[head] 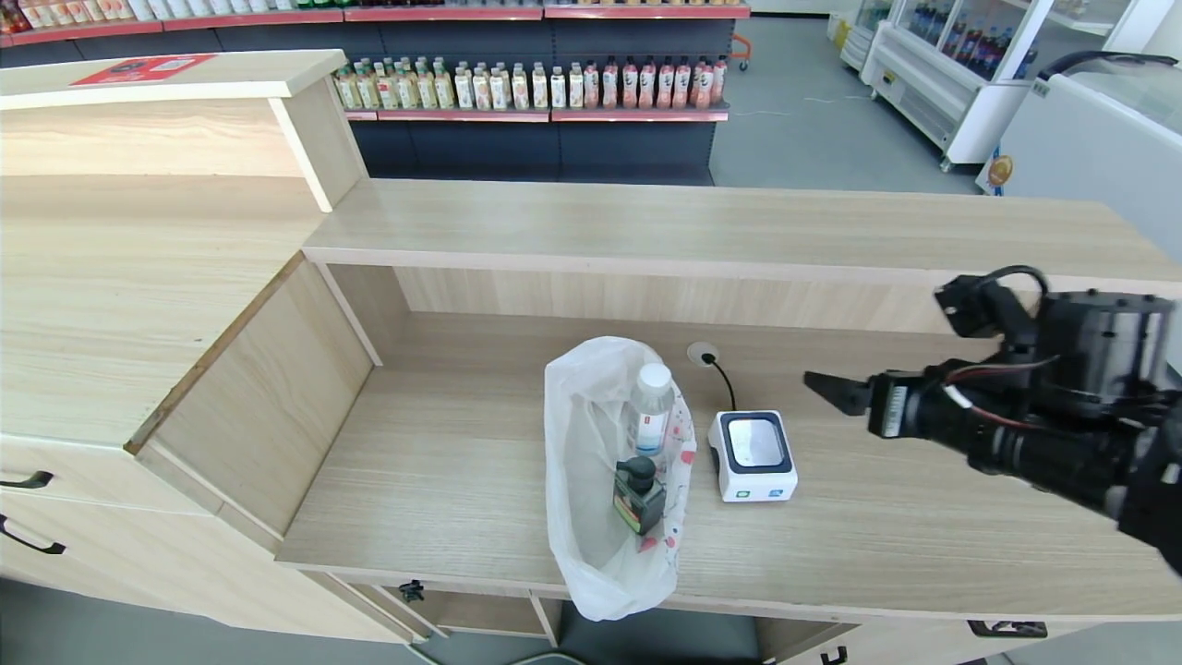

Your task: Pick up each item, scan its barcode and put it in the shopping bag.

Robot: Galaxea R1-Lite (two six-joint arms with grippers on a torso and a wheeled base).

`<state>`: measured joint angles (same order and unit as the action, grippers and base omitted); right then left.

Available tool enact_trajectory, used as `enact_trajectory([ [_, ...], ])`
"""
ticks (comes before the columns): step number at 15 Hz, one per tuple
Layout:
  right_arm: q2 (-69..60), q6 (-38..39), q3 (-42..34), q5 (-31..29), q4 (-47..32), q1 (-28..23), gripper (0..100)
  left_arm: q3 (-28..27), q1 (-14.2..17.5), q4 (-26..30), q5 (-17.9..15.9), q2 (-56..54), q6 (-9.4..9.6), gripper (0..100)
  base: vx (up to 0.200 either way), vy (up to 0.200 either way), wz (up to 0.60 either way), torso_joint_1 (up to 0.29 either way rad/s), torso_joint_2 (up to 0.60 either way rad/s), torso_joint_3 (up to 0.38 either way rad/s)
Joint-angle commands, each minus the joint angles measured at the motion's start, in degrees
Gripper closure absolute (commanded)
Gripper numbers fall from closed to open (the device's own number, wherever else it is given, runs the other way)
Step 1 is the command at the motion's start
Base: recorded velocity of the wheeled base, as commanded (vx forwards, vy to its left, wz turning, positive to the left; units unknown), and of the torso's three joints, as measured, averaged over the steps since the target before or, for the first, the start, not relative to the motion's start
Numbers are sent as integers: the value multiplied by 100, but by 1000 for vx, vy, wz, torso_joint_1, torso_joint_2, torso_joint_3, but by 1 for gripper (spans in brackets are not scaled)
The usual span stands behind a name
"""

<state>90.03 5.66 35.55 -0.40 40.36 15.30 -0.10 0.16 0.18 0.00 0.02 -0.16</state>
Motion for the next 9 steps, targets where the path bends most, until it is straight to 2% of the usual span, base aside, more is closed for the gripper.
enact_trajectory([
  [1, -2270, -144, -619, -338, -1452, -932, 0, 1, 2, -1, 0, -2, -2, 0, 0, 0, 0, 0, 0, 0],
  [4, -3817, -161, -1349, -672, -2278, -1451, 0, 1, 2, -1, 0, -2, -2, 0, 0, 0, 0, 0, 0, 0],
  [5, -4169, -170, -1542, -672, -2402, -1460, 0, 1, 2, -1, 0, -2, -2, 0, 0, 0, 0, 0, 0, 0],
  [9, -6762, -399, -3370, -663, -2621, -1495, 0, 1, 2, -1, 0, -2, -2, 0, 0, 0, 0, 0, 0, 0],
])
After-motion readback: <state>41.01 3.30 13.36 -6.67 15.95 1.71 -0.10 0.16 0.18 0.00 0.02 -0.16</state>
